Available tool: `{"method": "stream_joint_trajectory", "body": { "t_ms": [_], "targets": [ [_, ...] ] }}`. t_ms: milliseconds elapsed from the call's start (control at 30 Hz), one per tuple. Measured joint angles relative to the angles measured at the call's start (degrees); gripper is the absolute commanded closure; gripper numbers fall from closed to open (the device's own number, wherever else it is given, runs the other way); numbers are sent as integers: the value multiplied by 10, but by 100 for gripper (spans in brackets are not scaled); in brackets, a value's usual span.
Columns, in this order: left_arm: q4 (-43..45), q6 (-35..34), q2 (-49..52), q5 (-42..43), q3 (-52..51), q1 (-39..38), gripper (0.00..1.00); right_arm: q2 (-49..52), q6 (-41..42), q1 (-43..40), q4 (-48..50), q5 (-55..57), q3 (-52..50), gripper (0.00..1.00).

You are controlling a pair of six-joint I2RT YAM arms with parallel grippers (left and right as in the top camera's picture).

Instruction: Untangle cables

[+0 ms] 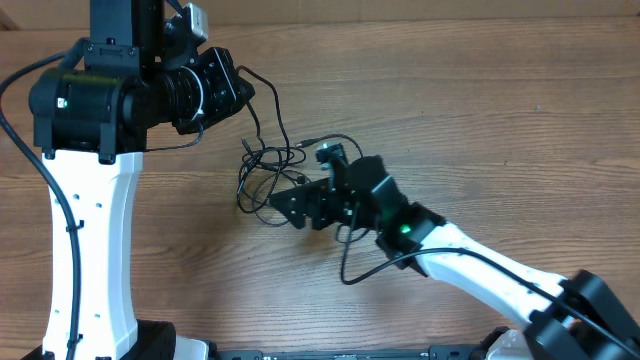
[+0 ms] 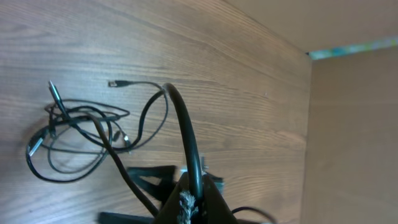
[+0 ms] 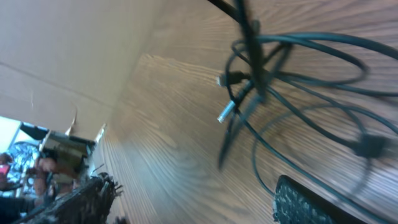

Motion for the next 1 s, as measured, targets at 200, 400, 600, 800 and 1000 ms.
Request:
{"method": "stream_joint_trajectory", "body": {
  "t_ms": [200, 400, 600, 800, 1000],
  "targets": [
    [-1, -27, 0, 0, 0, -4, 95, 88, 75, 22, 87, 62, 1, 24],
    [-7, -36, 0, -3, 0, -7, 96, 135, 104, 21, 170, 70, -1, 94],
    [-38, -38, 0, -56, 0, -7, 95, 121, 99, -2, 191, -18, -1, 96],
    [-70, -38, 0, -133, 0, -7, 74, 71, 50, -88, 33, -96, -1, 96],
    [-94, -40, 15, -188, 0, -7, 0, -36, 17, -187, -87, -161, -1, 96]
  ]
}}
